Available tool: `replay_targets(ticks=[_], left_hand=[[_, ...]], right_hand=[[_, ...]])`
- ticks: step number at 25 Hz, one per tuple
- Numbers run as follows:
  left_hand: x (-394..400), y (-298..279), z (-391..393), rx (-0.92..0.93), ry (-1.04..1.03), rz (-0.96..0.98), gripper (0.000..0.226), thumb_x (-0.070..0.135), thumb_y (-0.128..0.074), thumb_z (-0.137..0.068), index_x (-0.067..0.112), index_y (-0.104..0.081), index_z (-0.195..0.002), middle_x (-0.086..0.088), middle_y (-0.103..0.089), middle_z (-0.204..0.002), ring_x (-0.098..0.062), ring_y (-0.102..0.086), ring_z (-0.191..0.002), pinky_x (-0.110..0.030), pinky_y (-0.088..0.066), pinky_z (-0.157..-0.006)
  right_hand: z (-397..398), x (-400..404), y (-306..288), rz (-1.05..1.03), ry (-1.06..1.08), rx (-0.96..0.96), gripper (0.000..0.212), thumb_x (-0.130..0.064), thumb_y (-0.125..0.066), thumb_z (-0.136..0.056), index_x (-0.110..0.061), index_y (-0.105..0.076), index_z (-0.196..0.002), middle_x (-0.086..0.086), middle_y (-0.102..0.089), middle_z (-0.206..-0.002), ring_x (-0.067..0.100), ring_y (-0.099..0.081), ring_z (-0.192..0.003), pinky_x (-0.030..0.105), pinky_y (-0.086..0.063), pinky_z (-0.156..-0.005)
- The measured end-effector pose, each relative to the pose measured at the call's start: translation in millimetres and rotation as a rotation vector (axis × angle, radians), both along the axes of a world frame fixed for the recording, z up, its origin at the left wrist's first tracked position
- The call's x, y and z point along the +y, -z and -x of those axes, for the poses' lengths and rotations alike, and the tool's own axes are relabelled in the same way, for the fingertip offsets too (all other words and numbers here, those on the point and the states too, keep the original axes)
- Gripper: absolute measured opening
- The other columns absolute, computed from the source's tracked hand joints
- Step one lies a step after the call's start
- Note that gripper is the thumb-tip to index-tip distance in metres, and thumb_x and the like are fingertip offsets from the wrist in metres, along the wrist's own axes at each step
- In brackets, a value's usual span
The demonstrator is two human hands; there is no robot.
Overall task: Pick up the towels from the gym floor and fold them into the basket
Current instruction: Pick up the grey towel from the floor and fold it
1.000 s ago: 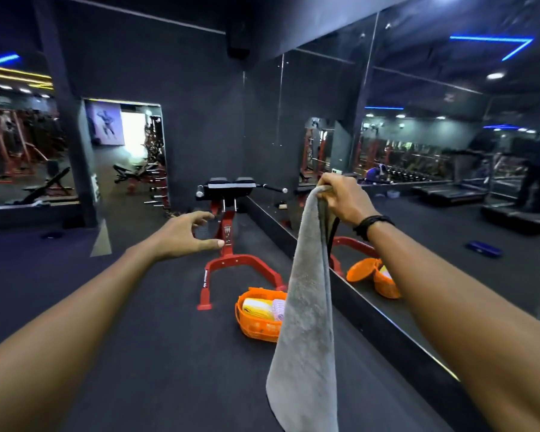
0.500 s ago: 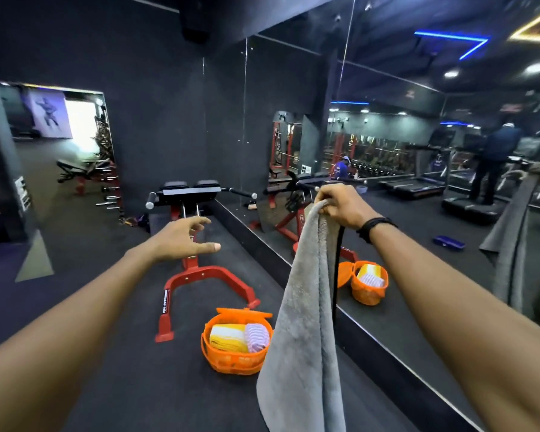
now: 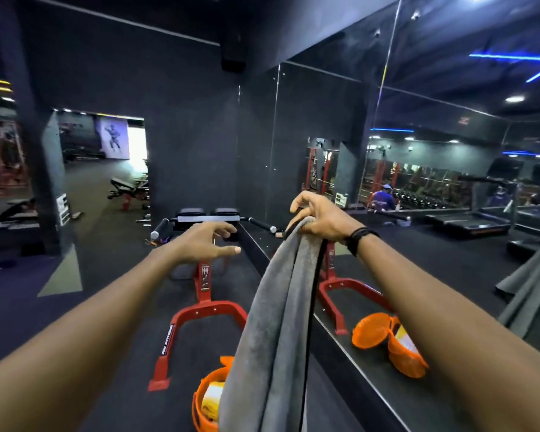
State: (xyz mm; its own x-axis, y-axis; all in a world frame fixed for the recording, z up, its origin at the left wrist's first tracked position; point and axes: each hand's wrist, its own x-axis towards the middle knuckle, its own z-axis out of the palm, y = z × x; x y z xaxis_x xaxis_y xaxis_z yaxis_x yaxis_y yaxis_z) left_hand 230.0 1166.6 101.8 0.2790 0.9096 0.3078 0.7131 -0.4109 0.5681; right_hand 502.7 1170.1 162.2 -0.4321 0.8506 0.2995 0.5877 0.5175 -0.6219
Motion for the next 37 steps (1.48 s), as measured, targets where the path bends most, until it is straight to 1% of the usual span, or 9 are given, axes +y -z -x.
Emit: replay_targets(ticks=[3, 8, 16, 19, 22, 26, 30, 33, 37], left_hand=[[39, -13, -38, -0.085, 0.074, -0.028, 0.028, 0.018, -0.065, -0.090, 0.012, -0.063, -0.117, -0.008, -0.065, -0.106, -0.015, -0.061, -0.096, -0.027, -0.049, -0.094], [96, -1, -82, -0.256, 0.146, 0.062, 0.032, 0.020, -0.068, -0.088, 0.006, -0.063, -0.116, -0.008, -0.064, -0.098, -0.015, -0.060, -0.086, -0.032, -0.050, -0.084], [207, 24, -81, -0.416, 0.283, 0.176, 0.028, 0.005, -0.076, -0.077, 0.012, -0.050, -0.069, -0.004, -0.043, -0.064, -0.012, -0.037, -0.061, -0.027, -0.027, -0.056], [252, 37, -65, -0.265, 0.348, 0.267, 0.018, 0.011, -0.078, -0.075, 0.010, -0.065, -0.087, 0.003, -0.064, -0.076, -0.009, -0.057, -0.072, -0.026, -0.046, -0.065], [300, 58, -32, 0.081, 0.254, 0.247, 0.018, 0.035, -0.077, -0.078, 0.020, -0.068, -0.075, 0.016, -0.056, -0.058, 0.002, -0.049, -0.054, -0.023, -0.041, -0.058], [347, 61, -4, -0.231, 0.022, -0.014, 0.038, 0.057, -0.065, -0.073, 0.020, -0.062, -0.065, 0.011, -0.044, -0.055, -0.003, -0.036, -0.053, -0.028, -0.027, -0.054], [365, 27, -22, -0.201, 0.083, -0.180, 0.032, 0.032, -0.076, -0.079, 0.017, -0.058, -0.056, 0.010, -0.039, -0.052, -0.001, -0.032, -0.053, -0.028, -0.024, -0.051], [375, 13, -18, -0.173, 0.105, -0.235, 0.024, 0.032, -0.078, -0.076, 0.015, -0.065, -0.064, 0.008, -0.045, -0.052, 0.003, -0.036, -0.054, -0.024, -0.028, -0.051], [384, 18, 5, -0.215, 0.088, -0.072, 0.030, 0.032, -0.086, -0.066, 0.014, -0.062, -0.067, 0.006, -0.048, -0.060, -0.007, -0.039, -0.057, -0.028, -0.028, -0.053]], right_hand=[[-4, 48, -7, -0.043, -0.085, -0.036, 0.046, 0.025, -0.031, -0.071, -0.008, -0.044, -0.099, 0.022, -0.071, -0.086, 0.010, -0.069, -0.068, 0.014, -0.037, -0.052], [-1, 117, 1, -0.221, -0.099, -0.024, 0.038, 0.016, -0.058, -0.068, -0.017, -0.051, -0.084, -0.003, -0.066, -0.073, 0.012, -0.063, -0.070, 0.027, -0.049, -0.068], [-7, 217, -5, -0.269, -0.032, -0.185, 0.030, -0.008, -0.087, -0.060, -0.019, -0.063, -0.073, -0.010, -0.049, -0.061, 0.001, -0.042, -0.055, 0.013, -0.033, -0.052], [2, 264, -16, -0.186, -0.056, -0.240, 0.020, -0.017, -0.087, -0.064, -0.020, -0.067, -0.067, -0.012, -0.054, -0.055, -0.002, -0.046, -0.050, 0.013, -0.034, -0.053], [3, 309, -24, -0.119, -0.002, -0.186, 0.017, -0.022, -0.086, -0.067, -0.022, -0.070, -0.064, -0.001, -0.064, -0.064, 0.006, -0.054, -0.062, 0.027, -0.044, -0.061], [1, 349, -17, -0.003, 0.045, -0.077, 0.017, -0.027, -0.085, -0.068, -0.020, -0.075, -0.080, -0.004, -0.070, -0.075, 0.015, -0.064, -0.070, 0.035, -0.052, -0.071], [46, 371, 2, 0.099, -0.084, -0.199, 0.039, -0.026, -0.080, -0.076, -0.015, -0.068, -0.111, -0.011, -0.061, -0.079, 0.000, -0.053, -0.073, 0.006, -0.042, -0.067], [65, 389, 7, 0.130, -0.187, -0.343, 0.016, -0.023, -0.077, -0.079, -0.010, -0.071, -0.086, -0.002, -0.059, -0.071, 0.004, -0.048, -0.062, 0.017, -0.038, -0.059], [67, 422, -3, -0.004, -0.152, -0.368, 0.022, -0.017, -0.074, -0.082, -0.017, -0.057, -0.068, -0.001, -0.056, -0.066, 0.002, -0.045, -0.056, 0.021, -0.038, -0.057]])
